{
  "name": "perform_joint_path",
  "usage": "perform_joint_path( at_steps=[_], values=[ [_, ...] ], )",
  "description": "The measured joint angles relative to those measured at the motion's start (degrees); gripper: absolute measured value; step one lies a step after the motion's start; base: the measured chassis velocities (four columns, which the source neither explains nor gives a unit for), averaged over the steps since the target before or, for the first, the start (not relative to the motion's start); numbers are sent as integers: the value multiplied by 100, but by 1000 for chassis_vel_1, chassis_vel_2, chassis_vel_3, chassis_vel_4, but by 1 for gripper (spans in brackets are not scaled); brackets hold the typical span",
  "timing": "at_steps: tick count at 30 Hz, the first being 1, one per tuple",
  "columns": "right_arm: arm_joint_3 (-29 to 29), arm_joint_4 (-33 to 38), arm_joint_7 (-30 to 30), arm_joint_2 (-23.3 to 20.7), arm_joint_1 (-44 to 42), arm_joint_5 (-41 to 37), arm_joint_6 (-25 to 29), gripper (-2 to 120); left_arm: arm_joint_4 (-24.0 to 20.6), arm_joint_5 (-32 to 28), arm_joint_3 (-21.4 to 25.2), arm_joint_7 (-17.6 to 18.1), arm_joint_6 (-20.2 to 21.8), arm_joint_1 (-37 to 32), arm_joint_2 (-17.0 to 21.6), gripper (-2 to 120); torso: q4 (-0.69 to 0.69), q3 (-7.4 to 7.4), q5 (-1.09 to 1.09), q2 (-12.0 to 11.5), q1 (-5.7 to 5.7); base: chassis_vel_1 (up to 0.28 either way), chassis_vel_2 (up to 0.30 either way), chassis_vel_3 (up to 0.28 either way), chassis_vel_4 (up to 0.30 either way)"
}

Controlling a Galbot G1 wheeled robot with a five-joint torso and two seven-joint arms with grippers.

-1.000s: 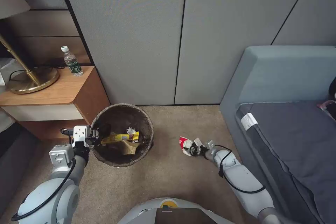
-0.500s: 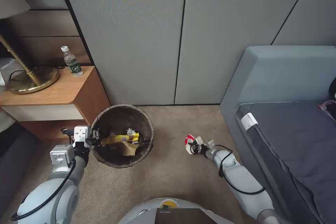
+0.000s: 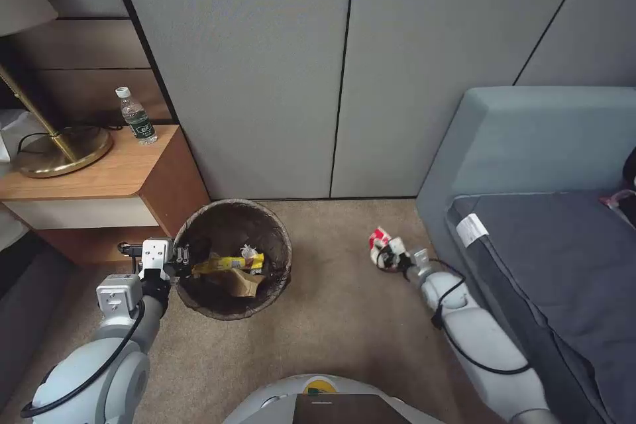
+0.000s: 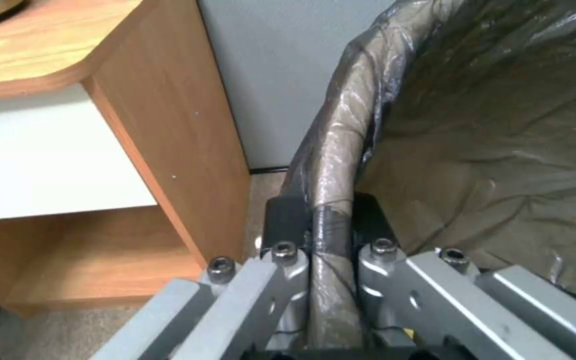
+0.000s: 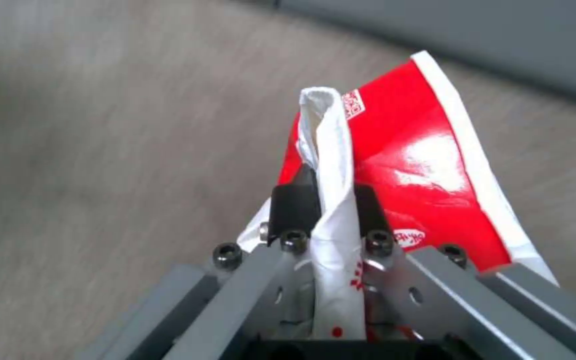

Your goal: Pick up the trash bin, then pick up the garbage from the floor and place it into the trash bin.

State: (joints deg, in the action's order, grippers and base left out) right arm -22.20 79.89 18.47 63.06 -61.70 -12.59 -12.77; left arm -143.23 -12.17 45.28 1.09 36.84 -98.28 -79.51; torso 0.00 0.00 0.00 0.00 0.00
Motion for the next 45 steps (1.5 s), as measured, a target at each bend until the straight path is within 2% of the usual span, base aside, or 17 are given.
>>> perform_joint_path(
  at_steps=[2,3,6,7,11,12,15,17,21,26,28,29,30,34,38,39,45],
  values=[
    [-262,661,-12,-232,-224,-195,-138,0,0,-12,-6,0,0,0,27,3,-2,0,-1,0,0,0,0,0,0],
    [-262,661,-12,-232,-224,-195,-138,0,0,-12,-6,0,0,0,27,3,-2,0,-1,0,0,0,0,0,0],
    [-622,1959,-137,-562,-593,-680,-379,0,0,-55,-18,-7,1,30,95,3,-1,0,-2,0,0,0,0,0,0],
    [-622,1959,-137,-562,-593,-680,-379,0,0,-55,-18,-7,1,30,95,3,-1,0,-2,0,0,0,0,0,0],
    [-820,3092,-291,-843,-739,-1245,-669,0,0,-62,-14,-66,6,54,135,3,0,0,-1,0,0,0,0,0,0],
    [-820,3092,-291,-843,-739,-1245,-669,0,0,-62,-14,-66,6,54,135,3,0,0,-1,0,0,0,0,0,0],
    [-788,3857,-435,-1019,-591,-1647,-978,0,0,-91,-18,-85,9,117,167,3,1,0,-1,0,0,0,0,0,0],
    [-734,4042,-469,-1066,-525,-1737,-1046,0,0,-97,-26,-85,10,134,169,3,1,0,-2,0,0,0,0,0,0],
    [-151,4596,-810,-1230,-114,-2053,-1209,0,0,-135,-71,-83,27,184,185,3,0,0,-1,0,0,0,0,0,0],
    [546,4937,-912,-1303,398,-2370,-1450,0,0,-125,-97,-72,38,200,189,3,2,0,-1,0,0,0,0,0,0],
    [546,4937,-912,-1303,398,-2370,-1450,0,0,-125,-97,-72,38,200,189,3,2,0,-1,0,0,0,0,0,0],
    [704,5008,-917,-1320,513,-2494,-1533,0,0,-115,-111,-67,42,200,184,3,0,0,-1,0,0,0,0,0,0],
    [1226,5119,-918,-1397,935,-2821,-1675,0,0,-99,-127,-56,52,213,180,3,0,0,-1,0,0,0,0,0,0],
    [1589,5122,-946,-1423,1295,-2968,-1719,0,0,-98,-125,-54,56,216,183,3,0,0,-1,0,0,0,0,0,0],
    [2467,5049,-1066,-1300,2109,-3164,-1816,0,25,-98,-123,-53,66,239,181,3,1,0,-2,0,0,0,0,0,0],
    [2467,5049,-1066,-1300,2109,-3164,-1816,0,25,-98,-123,-53,66,239,181,3,1,0,-2,0,0,0,0,0,0],
    [3411,4877,-1226,-1024,2668,-3290,-1930,0,32,-103,-116,-32,121,266,165,3,0,0,-2,0,0,0,0,0,0]
  ],
)
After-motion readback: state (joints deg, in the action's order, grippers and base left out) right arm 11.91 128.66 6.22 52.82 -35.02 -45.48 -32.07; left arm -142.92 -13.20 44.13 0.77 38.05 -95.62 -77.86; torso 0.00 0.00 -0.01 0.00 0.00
